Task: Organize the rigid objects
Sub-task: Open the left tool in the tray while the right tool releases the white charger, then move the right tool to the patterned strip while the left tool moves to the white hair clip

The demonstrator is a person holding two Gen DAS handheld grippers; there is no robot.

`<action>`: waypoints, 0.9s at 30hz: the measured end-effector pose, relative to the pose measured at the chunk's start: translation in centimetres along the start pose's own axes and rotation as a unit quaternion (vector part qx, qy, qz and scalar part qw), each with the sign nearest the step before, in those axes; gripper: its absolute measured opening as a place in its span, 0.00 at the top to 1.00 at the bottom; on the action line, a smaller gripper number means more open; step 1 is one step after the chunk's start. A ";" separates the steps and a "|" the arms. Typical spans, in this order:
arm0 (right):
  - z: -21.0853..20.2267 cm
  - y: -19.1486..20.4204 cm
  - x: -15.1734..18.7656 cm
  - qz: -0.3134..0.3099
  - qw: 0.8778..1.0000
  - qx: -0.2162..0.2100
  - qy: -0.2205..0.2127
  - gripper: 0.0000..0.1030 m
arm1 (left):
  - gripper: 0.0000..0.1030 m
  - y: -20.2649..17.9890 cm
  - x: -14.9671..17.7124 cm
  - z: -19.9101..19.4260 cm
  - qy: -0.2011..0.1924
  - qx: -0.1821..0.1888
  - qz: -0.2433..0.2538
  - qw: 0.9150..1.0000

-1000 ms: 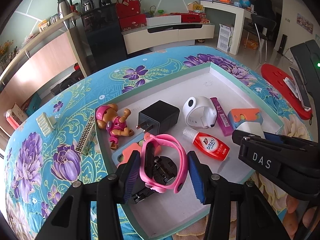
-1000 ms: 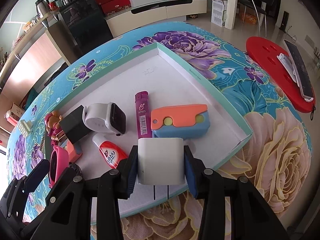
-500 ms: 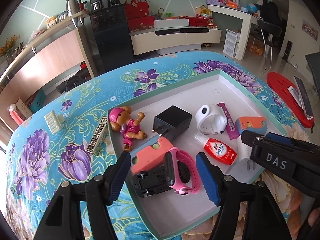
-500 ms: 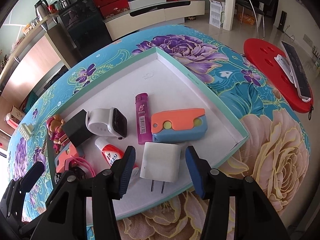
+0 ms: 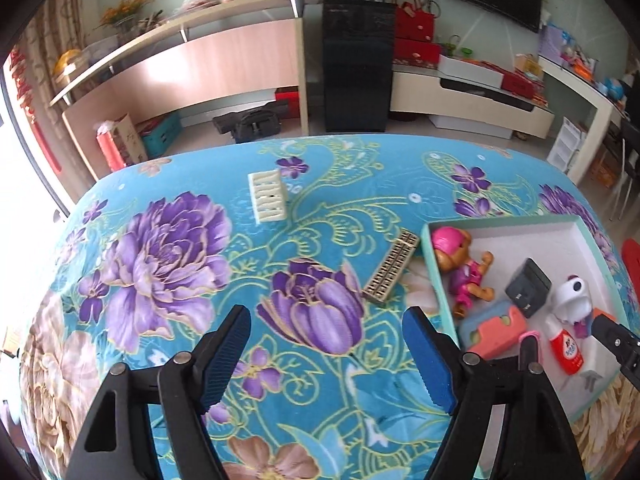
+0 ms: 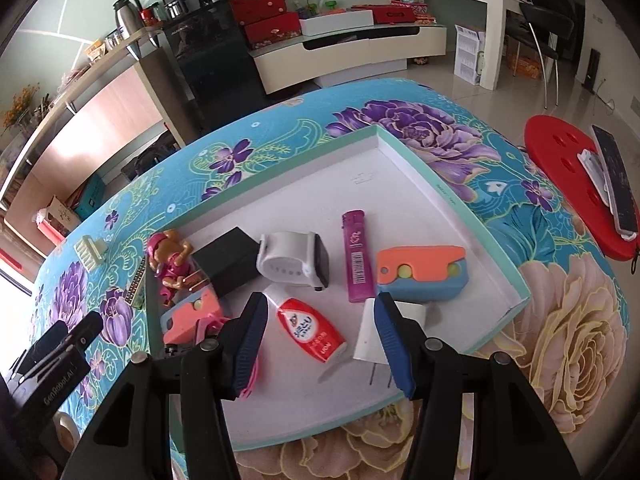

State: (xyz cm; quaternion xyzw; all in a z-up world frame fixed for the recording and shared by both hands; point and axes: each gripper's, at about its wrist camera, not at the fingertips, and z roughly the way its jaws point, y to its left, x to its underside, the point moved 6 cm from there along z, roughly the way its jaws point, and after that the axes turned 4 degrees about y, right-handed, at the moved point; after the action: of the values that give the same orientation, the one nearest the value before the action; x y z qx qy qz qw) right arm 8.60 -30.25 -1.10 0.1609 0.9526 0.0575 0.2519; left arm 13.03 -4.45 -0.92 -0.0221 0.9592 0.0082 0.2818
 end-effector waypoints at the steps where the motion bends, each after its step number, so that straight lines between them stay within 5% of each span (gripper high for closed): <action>1: 0.0 0.5 0.0 -0.007 1.000 -0.001 -0.001 0.44 | 0.20 1.0 -0.1 0.0 0.000 -0.001 -0.011 1.000; 3: 0.1 1.4 -0.1 -0.012 1.000 -0.007 0.000 0.26 | 0.16 3.0 -0.2 0.0 0.001 -0.005 -0.031 1.000; 5: 0.0 2.3 -0.3 -0.017 1.000 -0.018 -0.003 0.21 | 0.13 4.9 -0.1 0.2 0.003 -0.008 -0.049 0.999; 14: -0.4 9.3 -2.6 -0.097 0.991 -0.092 0.002 0.20 | 0.13 11.8 1.6 0.7 0.028 -0.035 -0.078 0.996; 17: 0.4 12.0 -3.2 -0.111 0.984 -0.134 0.030 0.20 | 0.13 13.7 2.2 0.4 0.030 -0.039 -0.087 0.995; 27: 5.3 16.2 -3.4 -0.124 0.971 -0.115 0.169 0.20 | 0.12 17.8 2.6 0.7 0.037 -0.037 -0.106 0.993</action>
State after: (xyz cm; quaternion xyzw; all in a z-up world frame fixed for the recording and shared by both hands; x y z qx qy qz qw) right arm 18.55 -15.96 -0.97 -0.0002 0.9809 0.1615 0.1089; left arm 10.37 13.23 -2.85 -0.1346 0.9602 0.0129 0.2444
